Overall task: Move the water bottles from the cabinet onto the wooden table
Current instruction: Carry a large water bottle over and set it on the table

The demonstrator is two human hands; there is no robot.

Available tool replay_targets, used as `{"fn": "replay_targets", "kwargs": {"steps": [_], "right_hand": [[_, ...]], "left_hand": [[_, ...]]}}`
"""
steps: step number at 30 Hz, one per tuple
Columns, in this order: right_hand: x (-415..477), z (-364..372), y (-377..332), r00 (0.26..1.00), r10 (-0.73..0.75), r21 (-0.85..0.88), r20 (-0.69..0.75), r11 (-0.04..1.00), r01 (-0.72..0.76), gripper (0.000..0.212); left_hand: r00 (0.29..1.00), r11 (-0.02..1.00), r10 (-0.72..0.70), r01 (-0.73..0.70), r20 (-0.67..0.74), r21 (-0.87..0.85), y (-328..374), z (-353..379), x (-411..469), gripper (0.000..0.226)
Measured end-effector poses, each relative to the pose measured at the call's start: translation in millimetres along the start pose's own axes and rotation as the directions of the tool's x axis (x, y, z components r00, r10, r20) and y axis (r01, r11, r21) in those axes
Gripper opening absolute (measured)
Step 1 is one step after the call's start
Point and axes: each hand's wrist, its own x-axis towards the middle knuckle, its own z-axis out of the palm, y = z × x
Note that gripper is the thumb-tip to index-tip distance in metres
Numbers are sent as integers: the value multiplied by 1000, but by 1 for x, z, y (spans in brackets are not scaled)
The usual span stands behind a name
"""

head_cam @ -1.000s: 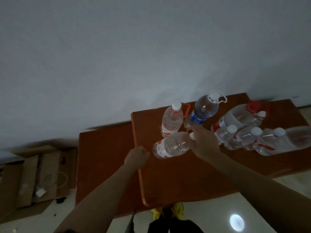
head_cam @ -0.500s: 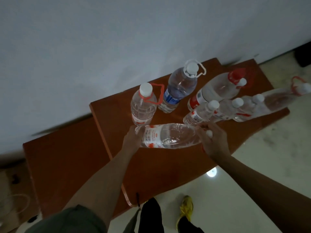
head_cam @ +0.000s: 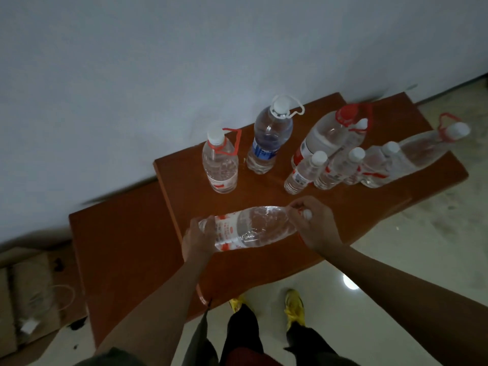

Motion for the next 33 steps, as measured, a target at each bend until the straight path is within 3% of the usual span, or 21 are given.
{"fn": "replay_targets", "kwargs": {"steps": [3, 7, 13, 17, 20, 22, 26, 30, 33], "right_hand": [[-7, -3, -9, 994, -63, -9, 94, 998, 65, 12], [-13, -8, -22, 944, -247, 15, 220, 968, 250, 18], [-44, -12, -53, 747, -540, 205, 388, 841, 501, 35], [-94, -5, -81, 523, -692, 325, 498, 708, 627, 41], [-149, 9, -101, 333, -760, 393, 558, 596, 700, 43], [-185, 17, -110, 246, -786, 433, 567, 539, 723, 44], [-299, 32, -132, -38, -808, 555, 588, 368, 746, 50], [-417, 47, -137, -232, -805, 658, 546, 241, 713, 42], [-519, 56, -132, -344, -767, 715, 541, 205, 668, 35]], "left_hand": [[995, 997, -59, 56, -78, -49, -19, -7, -30, 80], [964, 987, -146, 125, -224, -105, -35, -20, -85, 65], [815, 904, -378, 223, -438, -366, -75, -19, -190, 67], [651, 786, -564, 235, -508, -572, -113, -12, -281, 67], [494, 673, -711, 268, -501, -690, -151, -2, -352, 71], [422, 624, -763, 285, -489, -728, -171, 4, -393, 66], [224, 484, -872, 263, -435, -835, -231, 26, -504, 57], [69, 368, -930, 170, -361, -914, -282, 56, -607, 78], [-33, 298, -952, 107, -303, -948, -328, 79, -690, 79]]}}
